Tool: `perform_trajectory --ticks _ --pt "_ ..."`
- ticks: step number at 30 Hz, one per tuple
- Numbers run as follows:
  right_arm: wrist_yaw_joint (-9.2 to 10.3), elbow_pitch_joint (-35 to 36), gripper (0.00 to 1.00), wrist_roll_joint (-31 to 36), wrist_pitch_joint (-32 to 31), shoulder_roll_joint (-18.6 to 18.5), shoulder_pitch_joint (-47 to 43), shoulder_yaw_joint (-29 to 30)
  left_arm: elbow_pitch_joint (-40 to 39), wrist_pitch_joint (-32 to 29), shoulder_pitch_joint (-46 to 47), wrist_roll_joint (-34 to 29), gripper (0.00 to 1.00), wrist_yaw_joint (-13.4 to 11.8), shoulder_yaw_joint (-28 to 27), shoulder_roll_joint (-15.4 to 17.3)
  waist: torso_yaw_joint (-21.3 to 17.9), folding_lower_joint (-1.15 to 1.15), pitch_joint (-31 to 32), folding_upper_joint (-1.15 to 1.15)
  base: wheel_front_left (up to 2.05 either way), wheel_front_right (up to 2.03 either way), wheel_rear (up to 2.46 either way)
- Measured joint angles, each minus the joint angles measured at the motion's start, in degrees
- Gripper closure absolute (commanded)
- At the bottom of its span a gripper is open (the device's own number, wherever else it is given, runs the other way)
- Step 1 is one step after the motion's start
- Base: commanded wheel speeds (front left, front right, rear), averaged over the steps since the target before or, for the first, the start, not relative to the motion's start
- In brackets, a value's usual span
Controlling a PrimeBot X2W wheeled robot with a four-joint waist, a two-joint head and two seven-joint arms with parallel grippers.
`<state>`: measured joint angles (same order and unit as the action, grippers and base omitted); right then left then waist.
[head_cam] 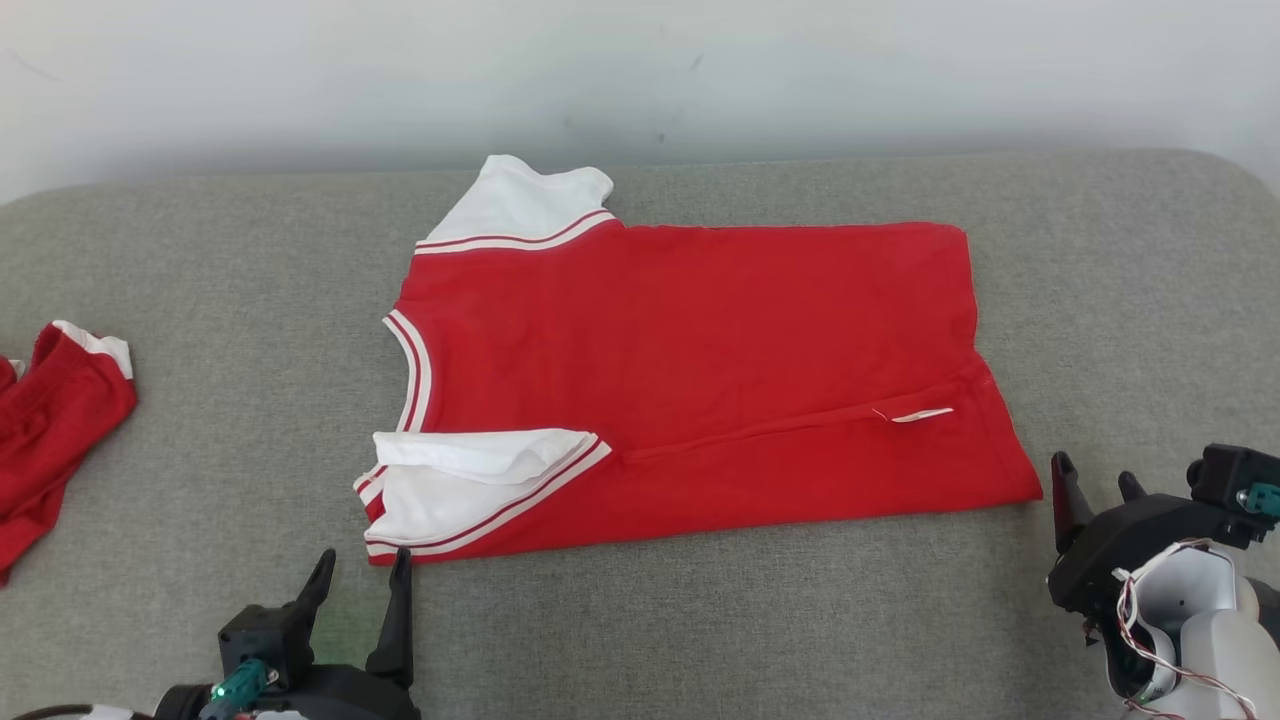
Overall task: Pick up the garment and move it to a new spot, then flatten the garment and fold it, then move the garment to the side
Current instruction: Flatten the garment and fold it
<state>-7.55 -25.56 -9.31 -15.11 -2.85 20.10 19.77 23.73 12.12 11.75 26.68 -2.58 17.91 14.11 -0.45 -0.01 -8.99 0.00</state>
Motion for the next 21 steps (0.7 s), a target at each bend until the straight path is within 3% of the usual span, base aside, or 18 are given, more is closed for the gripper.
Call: perform_trajectory --ticks 9,21 --pt "0.0 -1.9 0.0 -1.2 -1.5 -0.1 0.6 -1.9 6.3 -1.9 3.6 0.6 0.0 -2.4 -0.6 -1.3 -0.4 0.0 -0.9 0.0 0.0 0.0 0.0" --pt "0.0 -5.4 0.0 1.5 -4.2 0.0 4.8 -3.5 12.2 -6.4 9.1 1.1 0.0 -2.0 0.8 -2.4 0.3 0.0 -3.0 0.0 0.0 0.0 0.0"
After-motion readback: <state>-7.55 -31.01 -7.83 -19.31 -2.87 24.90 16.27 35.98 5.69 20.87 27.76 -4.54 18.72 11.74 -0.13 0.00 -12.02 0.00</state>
